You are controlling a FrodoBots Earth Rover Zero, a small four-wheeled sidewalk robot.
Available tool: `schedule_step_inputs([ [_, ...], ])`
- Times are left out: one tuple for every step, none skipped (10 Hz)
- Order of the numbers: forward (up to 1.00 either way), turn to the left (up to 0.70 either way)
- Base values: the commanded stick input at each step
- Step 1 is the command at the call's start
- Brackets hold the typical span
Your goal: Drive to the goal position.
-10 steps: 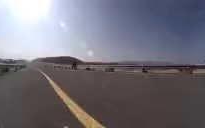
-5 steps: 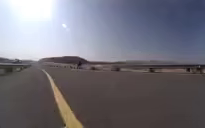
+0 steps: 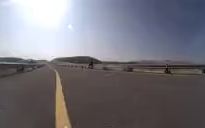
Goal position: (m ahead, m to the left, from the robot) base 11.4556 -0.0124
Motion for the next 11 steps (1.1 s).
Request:
schedule_step_inputs([
  [0.7, 0.0],
  [0.79, 0.0],
  [0.85, 0.0],
  [0.85, 0.0],
  [0.85, 0.0],
  [1.0, 0.0],
  [1.0, 0.0],
  [1.0, 0.0],
  [1.0, 0.0],
  [1.0, 0.0],
  [1.0, 0.01],
])
